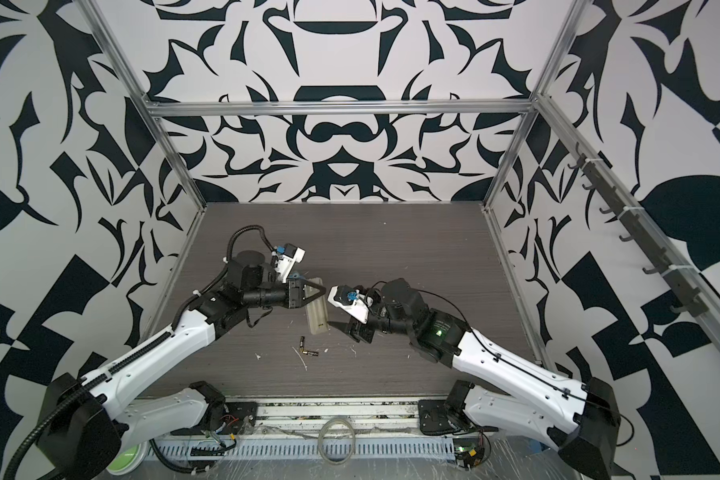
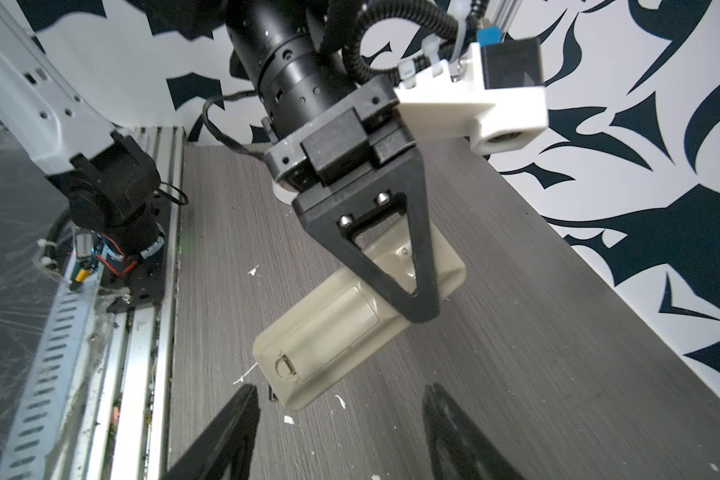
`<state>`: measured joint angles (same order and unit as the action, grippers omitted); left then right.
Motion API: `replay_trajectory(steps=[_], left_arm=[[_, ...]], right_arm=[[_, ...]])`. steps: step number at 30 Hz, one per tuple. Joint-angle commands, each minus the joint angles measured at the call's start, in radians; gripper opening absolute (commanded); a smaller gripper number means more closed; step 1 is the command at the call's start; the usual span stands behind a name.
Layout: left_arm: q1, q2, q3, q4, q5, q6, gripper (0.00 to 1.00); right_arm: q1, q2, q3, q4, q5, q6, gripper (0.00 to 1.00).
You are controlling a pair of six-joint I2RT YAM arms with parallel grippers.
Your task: Load the batteries into the remote control
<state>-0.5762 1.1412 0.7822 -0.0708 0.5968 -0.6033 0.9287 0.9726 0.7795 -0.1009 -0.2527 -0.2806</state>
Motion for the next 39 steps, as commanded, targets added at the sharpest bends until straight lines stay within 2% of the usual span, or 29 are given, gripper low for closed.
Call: replay_trajectory(steps=[1,6,15,22,39], left_arm=[[0.004,0.016,0.036,-0.066,0.066,0.007,0.0],[0.004,0.017,0.023,-0.051,0.102,-0.014,0.0],[0.006,0.04,0.014,-0.031,0.14,-0.042,0.0],[0.005,0.047,0.011,-0.029,0.159,-0.05,0.0],[0.005,0.055,-0.003,-0.009,0.173,-0.071,0.0]], right_arm=[[0.041,0.02,0.021,-0.012,0.07,-0.086,0.65],[0.1,0.055,0.044,-0.039,0.145,-0.135,0.64],[0.15,0.09,0.056,-0.041,0.195,-0.162,0.63],[0.168,0.105,0.052,-0.018,0.2,-0.165,0.58],[0.188,0.136,0.058,0.011,0.225,-0.178,0.57]])
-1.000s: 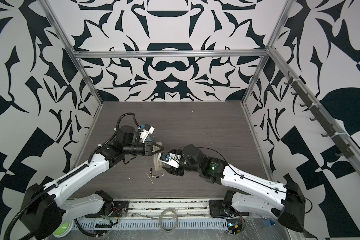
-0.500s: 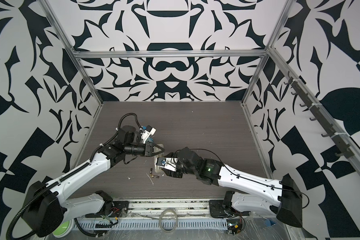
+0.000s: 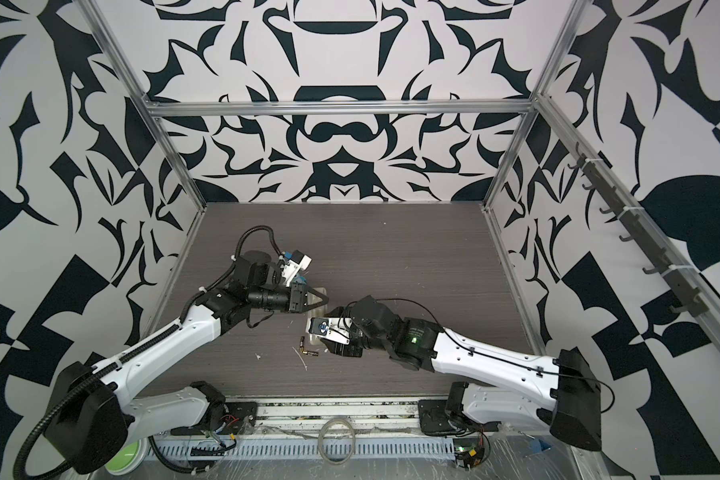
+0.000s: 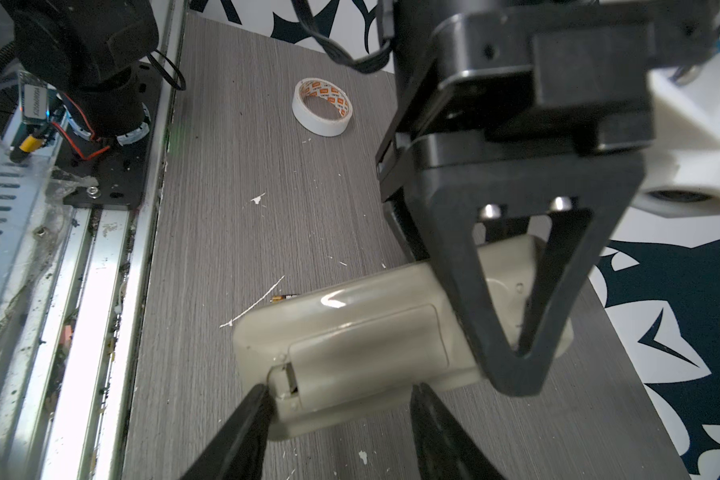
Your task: Load the batteries into the remote control
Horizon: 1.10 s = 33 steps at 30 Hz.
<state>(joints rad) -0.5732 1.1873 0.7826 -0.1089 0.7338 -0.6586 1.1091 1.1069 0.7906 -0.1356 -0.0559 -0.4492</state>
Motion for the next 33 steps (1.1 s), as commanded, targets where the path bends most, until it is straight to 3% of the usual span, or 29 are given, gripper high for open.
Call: replay_trajectory(steps=[1,24,33], left_arm=[[0.002,0.01,-0.006,0.034,0.036,-0.02,0.0],[0.002,0.006,-0.008,0.023,0.069,-0.03,0.0],[0.002,0.019,-0.005,0.03,0.095,-0.035,0.0]], right_arm=[[0.009,0.004,0.047,0.043,0.033,-0.012,0.57],[0.02,0.037,0.054,0.037,0.083,-0.097,0.54],[0.049,0.069,0.045,0.057,0.171,-0.163,0.53]])
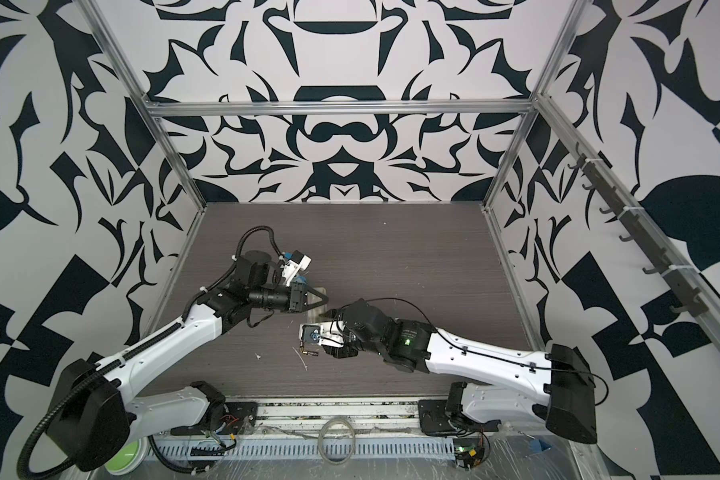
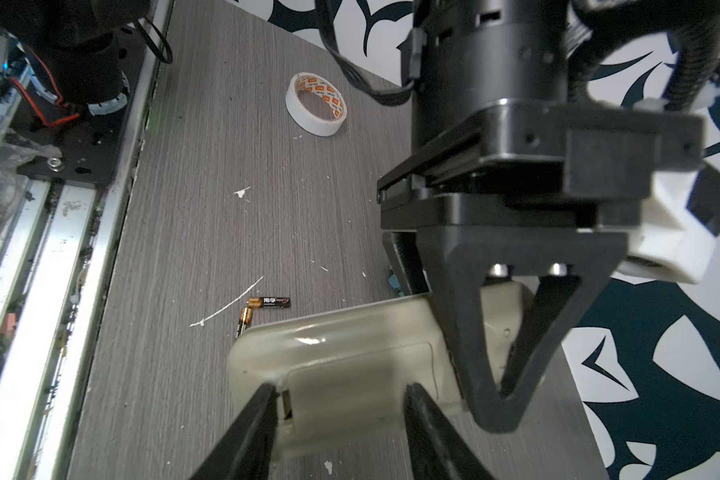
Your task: Load the batteries into the remote control
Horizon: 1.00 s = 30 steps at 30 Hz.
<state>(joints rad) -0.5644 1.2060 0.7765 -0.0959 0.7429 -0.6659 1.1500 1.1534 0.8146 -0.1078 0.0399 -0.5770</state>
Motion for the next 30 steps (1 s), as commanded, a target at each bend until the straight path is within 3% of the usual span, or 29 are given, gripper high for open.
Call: replay_trajectory(steps=[1,16,30], left_arm=[[-0.007,0.0,0.001,0.025,0.094,-0.034,0.0],[-0.008,0.007,0.007,0.004,0.093,-0.023,0.0],[-0.008,0.005,0.007,-0.04,0.05,-0.004,0.0]], right_arm=[[0.014,0.027,0.021,0.032,0.09,-0.042,0.53],[0.056,0.025,-0.009,0.093,0.256,-0.098,0.5],[0.072,0.028,-0.017,0.13,0.329,-0.121,0.44]])
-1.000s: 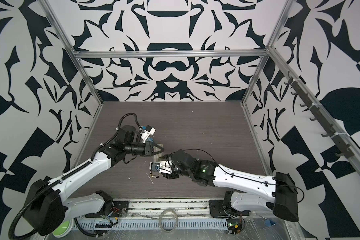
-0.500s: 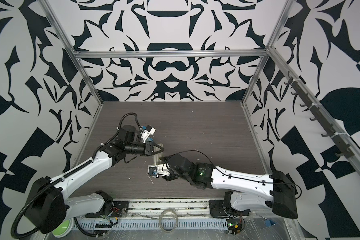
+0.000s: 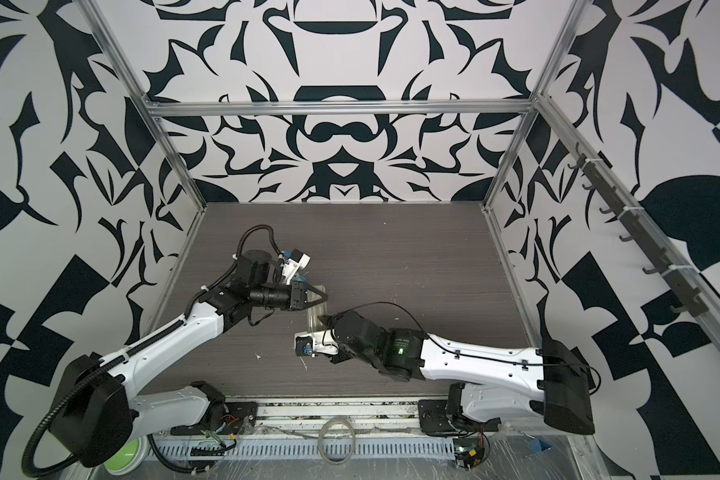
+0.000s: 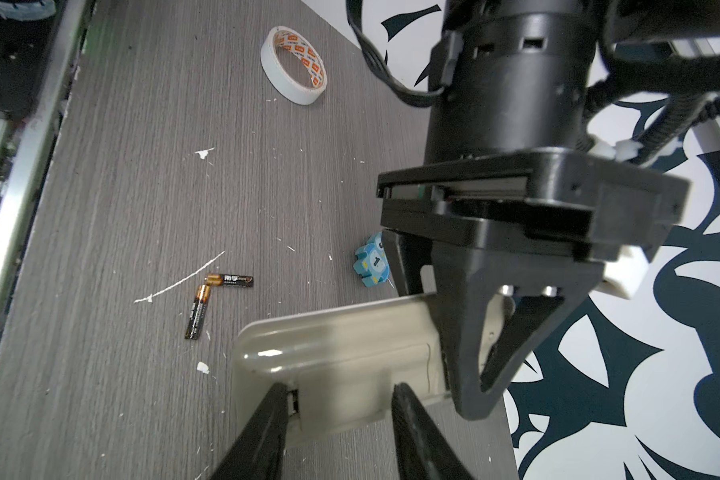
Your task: Load the batteries into the remote control
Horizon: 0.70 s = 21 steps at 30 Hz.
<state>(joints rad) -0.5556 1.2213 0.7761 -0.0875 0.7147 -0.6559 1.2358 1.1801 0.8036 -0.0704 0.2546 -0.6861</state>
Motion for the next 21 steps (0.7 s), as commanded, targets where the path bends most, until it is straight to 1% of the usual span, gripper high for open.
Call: replay_trajectory(steps=[1,11,21], left_arm=[[-0.016,-0.01,0.01,-0.058,0.072,-0.009,0.0],[-0.016,-0.003,0.022,-0.09,0.045,0.012,0.0],[-0.016,-0.002,0.02,-0.08,0.052,0.005,0.0]], right_arm=[[-0.013,-0.001,-0.006,0.095,0.118,-0.013,0.43],[-0.01,-0.01,-0.012,0.107,0.136,-0.018,0.4],[-0.001,-0.023,-0.016,0.116,0.152,-0.019,0.38]])
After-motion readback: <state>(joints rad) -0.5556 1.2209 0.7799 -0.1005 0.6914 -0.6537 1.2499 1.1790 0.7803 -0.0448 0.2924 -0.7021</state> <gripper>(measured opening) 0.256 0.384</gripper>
